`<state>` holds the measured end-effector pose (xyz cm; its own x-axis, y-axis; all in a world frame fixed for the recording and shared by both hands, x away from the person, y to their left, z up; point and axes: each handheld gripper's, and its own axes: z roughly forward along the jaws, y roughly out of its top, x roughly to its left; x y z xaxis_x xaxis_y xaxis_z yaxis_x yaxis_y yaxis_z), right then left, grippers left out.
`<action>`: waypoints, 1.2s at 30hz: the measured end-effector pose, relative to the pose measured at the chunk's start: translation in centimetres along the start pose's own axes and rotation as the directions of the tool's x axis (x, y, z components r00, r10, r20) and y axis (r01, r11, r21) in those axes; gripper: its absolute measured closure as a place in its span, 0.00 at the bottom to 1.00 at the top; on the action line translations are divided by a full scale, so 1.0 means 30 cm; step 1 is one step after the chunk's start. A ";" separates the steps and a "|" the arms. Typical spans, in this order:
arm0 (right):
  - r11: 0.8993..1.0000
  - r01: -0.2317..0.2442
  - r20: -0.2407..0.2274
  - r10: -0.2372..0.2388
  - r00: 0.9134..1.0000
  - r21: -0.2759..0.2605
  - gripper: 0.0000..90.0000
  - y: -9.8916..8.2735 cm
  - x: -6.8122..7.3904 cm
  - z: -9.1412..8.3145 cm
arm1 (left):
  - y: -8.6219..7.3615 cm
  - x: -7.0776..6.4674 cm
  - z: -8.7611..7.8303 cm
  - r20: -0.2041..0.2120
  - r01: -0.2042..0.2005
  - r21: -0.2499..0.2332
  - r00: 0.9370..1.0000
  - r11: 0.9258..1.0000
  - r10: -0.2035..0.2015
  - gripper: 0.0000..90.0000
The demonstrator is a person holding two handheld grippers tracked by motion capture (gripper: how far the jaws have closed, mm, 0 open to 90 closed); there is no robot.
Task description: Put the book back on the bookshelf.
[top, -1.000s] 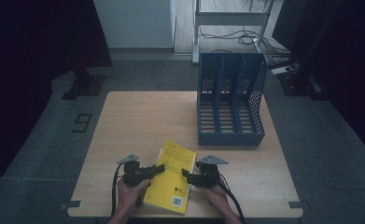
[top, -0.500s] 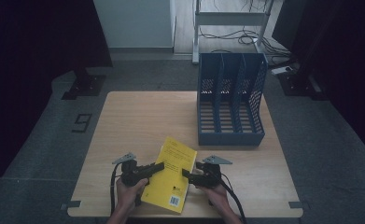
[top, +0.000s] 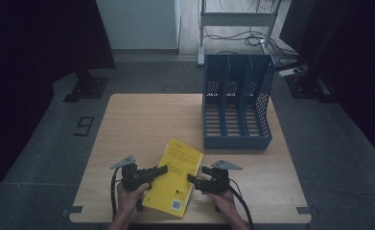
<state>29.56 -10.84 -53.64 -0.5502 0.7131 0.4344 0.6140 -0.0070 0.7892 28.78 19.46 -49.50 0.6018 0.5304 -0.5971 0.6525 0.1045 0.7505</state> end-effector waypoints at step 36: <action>0.991 0.035 -0.055 -0.042 0.998 -0.127 0.46 0.031 0.029 -0.052 | -0.009 0.021 -0.001 0.039 -0.035 0.027 0.999 0.999 0.034 0.87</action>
<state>28.78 -11.32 -51.84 -0.6061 0.6730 0.4239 0.5176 -0.0708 0.8527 28.96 19.79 -50.09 0.6411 0.5006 -0.5817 0.6431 0.0633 0.7632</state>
